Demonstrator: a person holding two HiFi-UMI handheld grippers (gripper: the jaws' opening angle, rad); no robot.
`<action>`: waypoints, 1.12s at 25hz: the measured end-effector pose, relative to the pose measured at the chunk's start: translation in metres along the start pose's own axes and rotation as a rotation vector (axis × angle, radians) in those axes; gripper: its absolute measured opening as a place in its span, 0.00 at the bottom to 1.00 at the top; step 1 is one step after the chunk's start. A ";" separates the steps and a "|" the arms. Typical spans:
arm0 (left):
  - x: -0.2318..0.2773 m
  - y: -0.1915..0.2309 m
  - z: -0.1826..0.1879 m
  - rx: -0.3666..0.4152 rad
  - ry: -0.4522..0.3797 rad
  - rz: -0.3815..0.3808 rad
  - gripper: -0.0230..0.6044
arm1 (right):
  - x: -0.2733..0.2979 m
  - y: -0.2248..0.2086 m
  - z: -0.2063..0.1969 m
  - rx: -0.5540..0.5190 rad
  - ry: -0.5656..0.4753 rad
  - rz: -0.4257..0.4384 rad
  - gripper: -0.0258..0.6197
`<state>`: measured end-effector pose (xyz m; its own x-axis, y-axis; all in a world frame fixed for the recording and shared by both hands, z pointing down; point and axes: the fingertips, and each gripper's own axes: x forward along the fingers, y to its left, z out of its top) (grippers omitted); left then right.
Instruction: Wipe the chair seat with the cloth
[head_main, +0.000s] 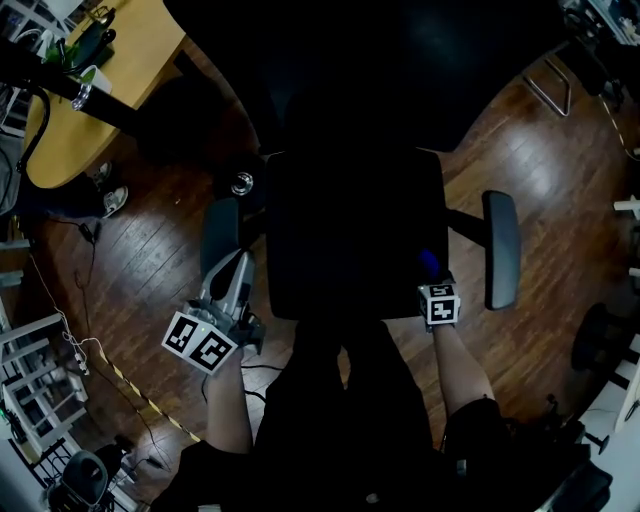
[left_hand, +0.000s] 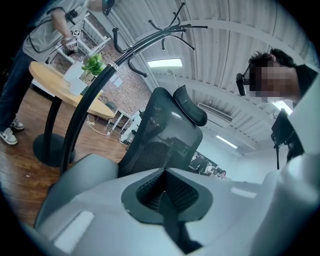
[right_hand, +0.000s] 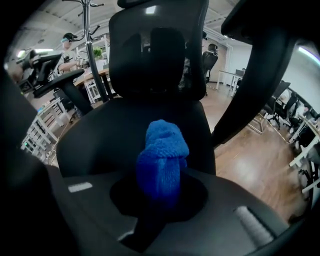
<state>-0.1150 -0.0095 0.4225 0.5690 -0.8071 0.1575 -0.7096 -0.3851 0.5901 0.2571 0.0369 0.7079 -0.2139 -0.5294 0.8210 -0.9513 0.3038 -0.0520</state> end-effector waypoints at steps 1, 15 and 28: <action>0.000 -0.001 -0.001 0.000 0.000 0.001 0.04 | 0.000 0.000 0.000 0.006 0.004 -0.008 0.10; 0.006 0.013 0.006 -0.081 -0.004 0.015 0.04 | 0.106 0.139 0.188 -0.004 -0.161 0.203 0.10; 0.012 0.016 0.004 -0.163 0.020 -0.002 0.04 | 0.204 0.258 0.260 -0.135 -0.113 0.386 0.10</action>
<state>-0.1214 -0.0275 0.4304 0.5791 -0.7971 0.1709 -0.6327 -0.3072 0.7109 -0.0895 -0.1988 0.7143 -0.5790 -0.4376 0.6880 -0.7605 0.5941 -0.2621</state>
